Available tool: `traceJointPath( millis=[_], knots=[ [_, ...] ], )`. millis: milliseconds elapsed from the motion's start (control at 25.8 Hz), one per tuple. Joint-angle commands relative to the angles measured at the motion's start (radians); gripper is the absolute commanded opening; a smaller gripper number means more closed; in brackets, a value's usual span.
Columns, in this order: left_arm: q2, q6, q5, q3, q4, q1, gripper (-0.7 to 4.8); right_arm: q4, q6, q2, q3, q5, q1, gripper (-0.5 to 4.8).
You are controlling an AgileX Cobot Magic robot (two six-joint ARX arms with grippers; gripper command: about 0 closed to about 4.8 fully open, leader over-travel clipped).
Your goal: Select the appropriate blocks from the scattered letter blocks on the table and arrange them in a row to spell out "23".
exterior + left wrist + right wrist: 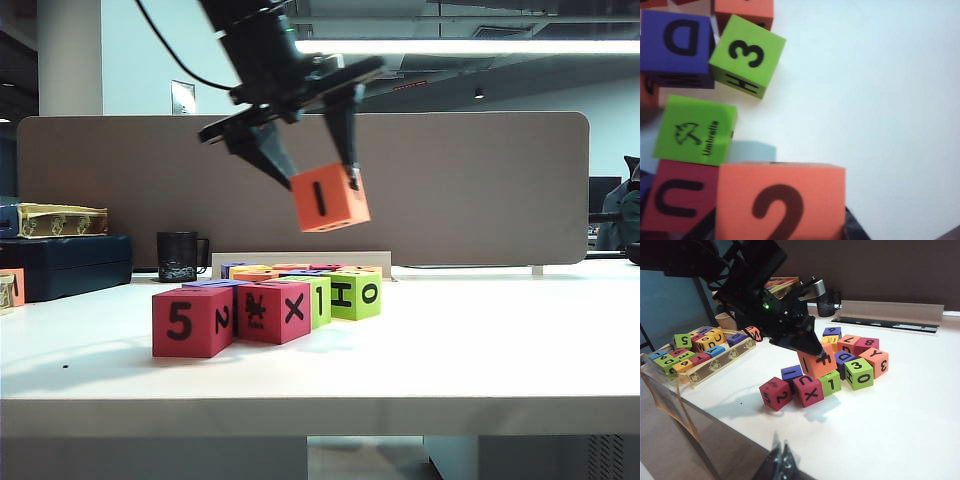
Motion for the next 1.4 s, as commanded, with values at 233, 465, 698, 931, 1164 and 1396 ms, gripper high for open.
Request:
traceJointPath(
  millis=[233, 465, 698, 931, 1164, 1396],
  knots=[
    [0.09, -0.08, -0.156, -0.003, 0.038, -0.117, 2.64, 0.007, -0.003, -0.01, 0.003, 0.011, 0.0, -0.01],
    [0.17, -0.135, -0.163, -0.003, 0.043, -0.131, 2.64, 0.006, -0.003, -0.01, 0.003, 0.01, 0.0, -0.01],
    [0.176, -0.209, -0.245, -0.003, 0.053, -0.129, 2.64, -0.016, -0.003, -0.01, 0.003, 0.01, 0.0, -0.01],
    [0.189, -0.26, -0.264, -0.004, 0.071, -0.129, 2.64, -0.019, -0.003, -0.01, 0.003, 0.01, 0.0, -0.01],
    [0.217, -0.259, -0.25, -0.004, 0.053, -0.13, 2.64, -0.019, -0.003, -0.01, 0.003, 0.01, 0.0, -0.01],
    [0.222, -0.255, -0.243, -0.004, 0.051, -0.129, 2.79, -0.019, -0.003, -0.01, 0.003, 0.01, 0.0, -0.01]
  ],
)
